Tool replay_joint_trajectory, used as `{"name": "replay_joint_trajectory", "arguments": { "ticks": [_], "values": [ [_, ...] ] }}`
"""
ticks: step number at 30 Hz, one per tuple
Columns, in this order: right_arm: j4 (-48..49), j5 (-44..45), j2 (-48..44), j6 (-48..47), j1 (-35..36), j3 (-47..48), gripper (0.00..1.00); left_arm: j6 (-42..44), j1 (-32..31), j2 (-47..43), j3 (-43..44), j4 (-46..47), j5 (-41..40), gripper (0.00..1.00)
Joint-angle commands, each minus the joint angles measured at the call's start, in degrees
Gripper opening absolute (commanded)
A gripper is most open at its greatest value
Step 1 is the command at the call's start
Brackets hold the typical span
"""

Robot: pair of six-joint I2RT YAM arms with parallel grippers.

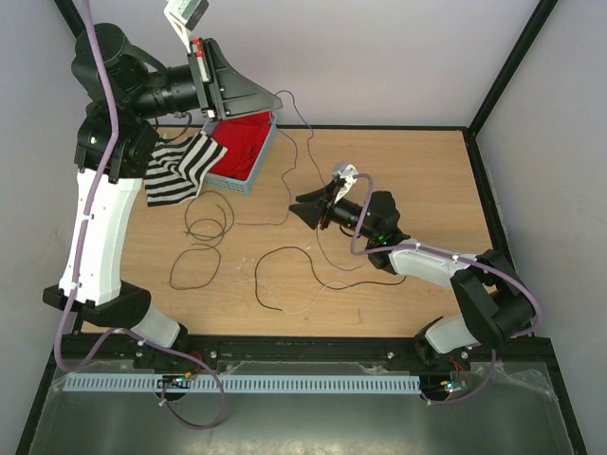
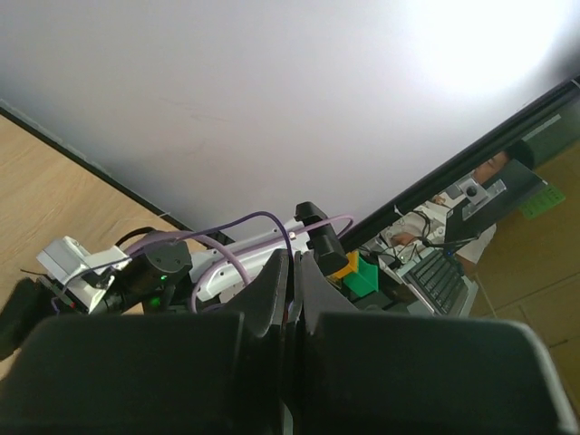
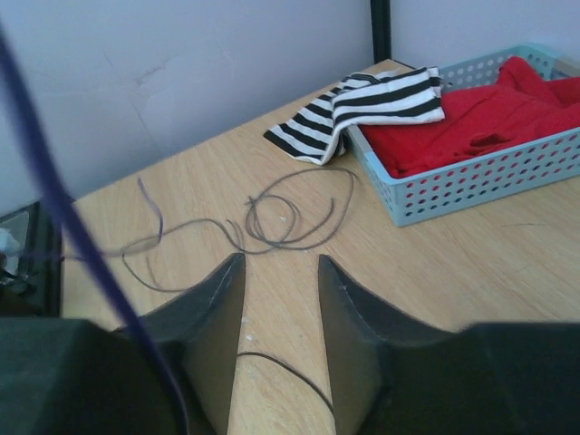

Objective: Zip-tie the wires
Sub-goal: Straighten the cable at the center of the board.

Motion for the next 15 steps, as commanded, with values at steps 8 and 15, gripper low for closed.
{"name": "replay_joint_trajectory", "arguments": {
  "ticks": [8,15],
  "values": [
    [-14.47,9.56,-11.18,-8.3,0.25,-1.54,0.0,4.9,7.31,-5.07,-7.03,-0.65,0.04,0.0],
    [-35.2,18.88,-17.7,-15.26,-1.17,0.78,0.0,12.35,9.32,-9.36,-18.81,-3.19,-0.12,0.0]
  ]
}}
